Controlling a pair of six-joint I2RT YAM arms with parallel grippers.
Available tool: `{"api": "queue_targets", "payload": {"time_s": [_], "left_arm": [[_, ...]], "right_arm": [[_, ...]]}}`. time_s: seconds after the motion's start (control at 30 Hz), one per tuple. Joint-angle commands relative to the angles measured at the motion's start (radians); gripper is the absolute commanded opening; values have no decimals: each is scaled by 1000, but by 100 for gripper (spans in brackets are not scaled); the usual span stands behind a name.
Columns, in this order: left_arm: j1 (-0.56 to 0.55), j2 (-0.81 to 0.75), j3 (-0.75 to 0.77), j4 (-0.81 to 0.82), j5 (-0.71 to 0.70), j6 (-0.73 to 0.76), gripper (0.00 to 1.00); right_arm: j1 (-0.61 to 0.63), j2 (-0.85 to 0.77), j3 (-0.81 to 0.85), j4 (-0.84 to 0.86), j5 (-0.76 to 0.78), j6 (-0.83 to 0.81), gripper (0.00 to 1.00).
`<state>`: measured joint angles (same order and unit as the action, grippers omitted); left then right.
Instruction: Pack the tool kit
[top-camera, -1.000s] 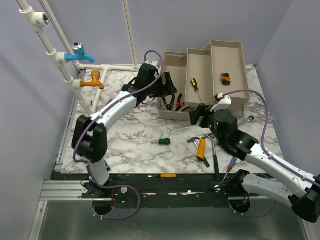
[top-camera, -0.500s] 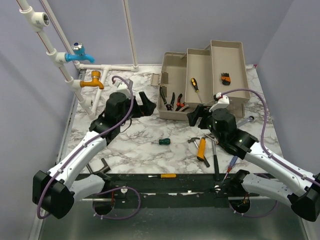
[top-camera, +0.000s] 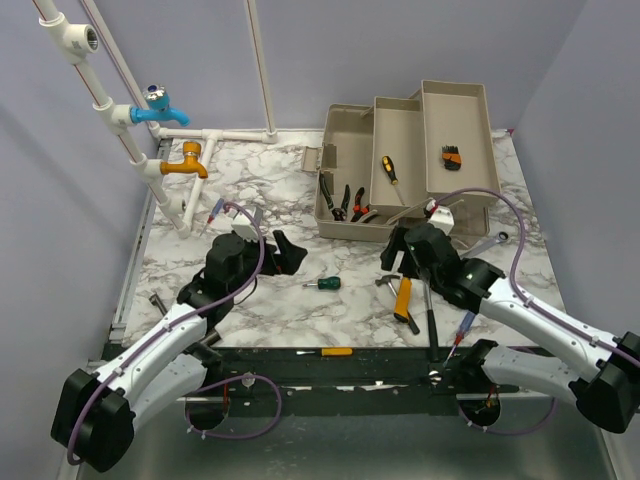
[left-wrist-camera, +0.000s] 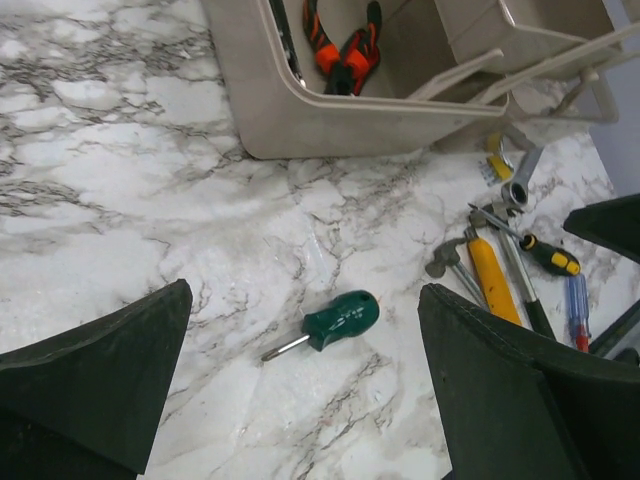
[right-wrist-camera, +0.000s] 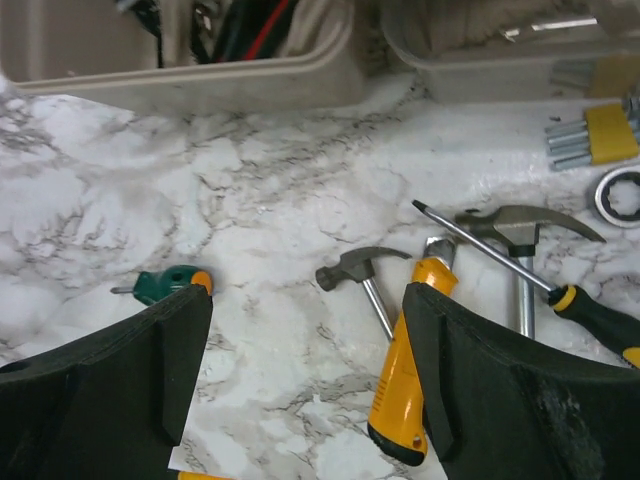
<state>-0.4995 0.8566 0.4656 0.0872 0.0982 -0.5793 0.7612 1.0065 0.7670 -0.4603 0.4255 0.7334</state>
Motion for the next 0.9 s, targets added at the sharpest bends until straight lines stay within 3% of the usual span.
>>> {"api": "queue_targets", "payload": {"time_s": [0.0,0.3,0.6,0.8,0.87], "left_arm": [[-26,8,-50,173,94,73,97],[-28,22,-93,236,94,60,95],[-28,73,-71,223,109,52,95],[-28,80,-69,218,93,55,94],[-28,79,-68,219,89,58,95]], "right_arm": [[6,32,-45,-117,25,111,86],[6,132,-124,-143,-67,257,83],[5,46,-301,-1,-168,316,75],[6,40,-284,0,-156,309,57],[5,29,-271,-12,-148,298,47]]}}
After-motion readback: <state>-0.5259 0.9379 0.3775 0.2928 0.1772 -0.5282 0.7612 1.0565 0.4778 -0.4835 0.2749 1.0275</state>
